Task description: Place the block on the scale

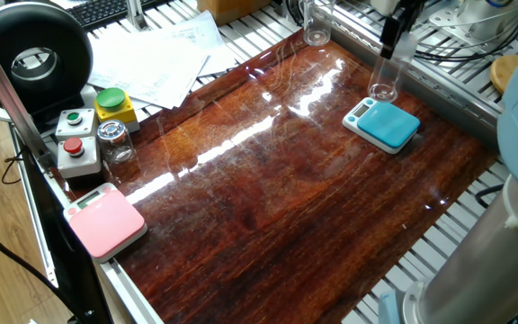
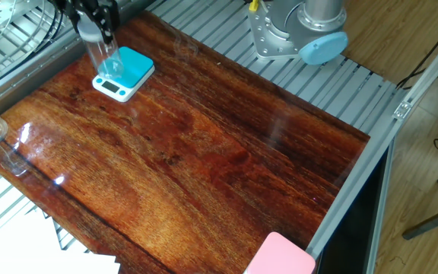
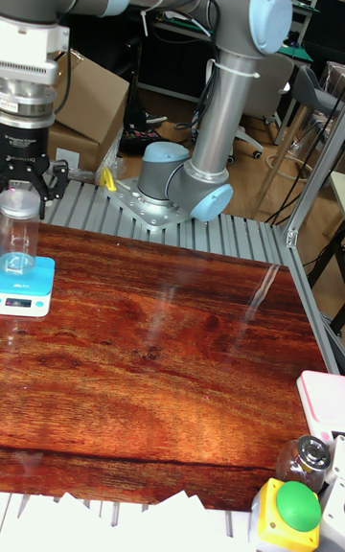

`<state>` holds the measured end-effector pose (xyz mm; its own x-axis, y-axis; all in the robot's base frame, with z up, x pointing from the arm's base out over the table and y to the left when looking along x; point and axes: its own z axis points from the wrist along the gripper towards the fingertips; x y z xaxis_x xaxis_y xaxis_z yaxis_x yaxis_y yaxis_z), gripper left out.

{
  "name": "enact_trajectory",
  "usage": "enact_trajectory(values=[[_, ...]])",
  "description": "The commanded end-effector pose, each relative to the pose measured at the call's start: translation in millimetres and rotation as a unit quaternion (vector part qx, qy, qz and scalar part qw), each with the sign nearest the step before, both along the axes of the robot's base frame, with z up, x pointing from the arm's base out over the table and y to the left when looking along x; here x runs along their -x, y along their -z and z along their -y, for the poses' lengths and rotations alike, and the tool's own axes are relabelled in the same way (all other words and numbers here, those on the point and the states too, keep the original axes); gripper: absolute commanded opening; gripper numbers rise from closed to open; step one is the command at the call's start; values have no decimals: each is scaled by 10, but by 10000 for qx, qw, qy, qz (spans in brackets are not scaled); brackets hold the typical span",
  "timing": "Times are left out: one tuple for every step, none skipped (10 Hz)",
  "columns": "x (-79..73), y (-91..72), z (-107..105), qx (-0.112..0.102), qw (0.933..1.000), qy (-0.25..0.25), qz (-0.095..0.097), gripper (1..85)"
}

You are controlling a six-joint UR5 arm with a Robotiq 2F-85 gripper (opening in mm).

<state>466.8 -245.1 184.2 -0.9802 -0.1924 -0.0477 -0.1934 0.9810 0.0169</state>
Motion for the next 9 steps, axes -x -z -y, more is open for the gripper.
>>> enact_trajectory(values=[[47,90,-11,-103,9998,98,145,103],[57,115,-19,-142,9997,115,175,103],[65,134,-17,-144,9996,138,182,103],[69,140,-33,-162,9996,176,180,103],[80,158,-58,-187,9994,215,186,103],[88,177,-67,-195,9994,216,209,103],[93,194,-76,-211,9993,217,232,103],[101,212,-84,-205,9992,233,247,103],[108,231,-84,-191,9992,241,270,103]])
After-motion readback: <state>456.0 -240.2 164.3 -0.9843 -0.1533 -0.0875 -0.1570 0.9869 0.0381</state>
